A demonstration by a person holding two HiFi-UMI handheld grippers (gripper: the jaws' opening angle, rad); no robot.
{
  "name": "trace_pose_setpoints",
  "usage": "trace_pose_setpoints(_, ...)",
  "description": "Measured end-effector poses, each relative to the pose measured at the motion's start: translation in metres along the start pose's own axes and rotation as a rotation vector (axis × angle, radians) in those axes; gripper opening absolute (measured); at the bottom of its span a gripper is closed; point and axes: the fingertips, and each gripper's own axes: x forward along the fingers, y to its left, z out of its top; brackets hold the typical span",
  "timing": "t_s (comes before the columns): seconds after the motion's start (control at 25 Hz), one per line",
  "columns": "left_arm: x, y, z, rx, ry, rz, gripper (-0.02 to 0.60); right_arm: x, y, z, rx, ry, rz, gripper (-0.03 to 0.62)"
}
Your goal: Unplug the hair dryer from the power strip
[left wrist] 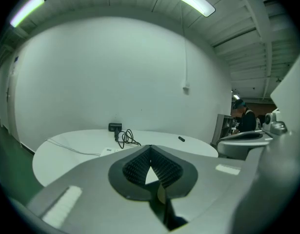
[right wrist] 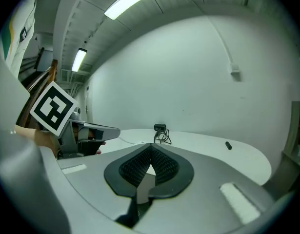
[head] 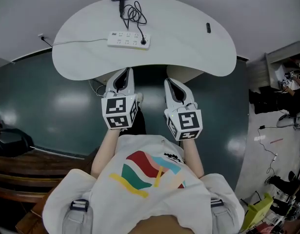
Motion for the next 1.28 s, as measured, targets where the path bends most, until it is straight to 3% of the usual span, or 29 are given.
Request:
trace_pose_setpoints(0.4, 0.148, 0.069, 0.046, 0.035, 0.075, -0.084, 0.0, 0.159, -0.039, 0.054, 0.023, 0.044, -0.05, 0.012)
trace_pose_setpoints(0.68, 0.195, 0.085, 0.043, 0.0, 0.132, -0.101, 0.0, 0.195, -0.067, 0.048, 0.074, 0.109, -0.055, 0.012)
trace_pose_setpoints(0.92, 0.212, 0.086, 0.045, -0.01, 0.126, -0.078, 0.0, 0.217, -0.085, 0.056, 0.099, 0.101, 0.002, 0.012)
trace_pose_setpoints(1.04, 0.222, 0.087, 0.049, 0.078, 0.14, -0.12, 0.0, 0.23, -0.085, 0.06, 0.085, 0.106, 0.054, 0.012)
trace_pose_setpoints(1.12, 0.23, 0.084, 0.051, 0.154, 0.155, -0.212, 0.002, 0.237, -0.085, 0.062, 0.07, 0.108, 0.085, 0.012)
trace_pose_setpoints(1.24, 0.232, 0.078, 0.041, 0.278, 0.238, -0.382, 0.111, 0.244, -0.084, 0.061, 0.05, 0.127, 0.125, 0.012)
trace_pose_setpoints(1.28, 0.23, 0.077, 0.037, 0.328, 0.268, -0.427, 0.118, 0.245, -0.083, 0.061, 0.048, 0.132, 0.135, 0.012)
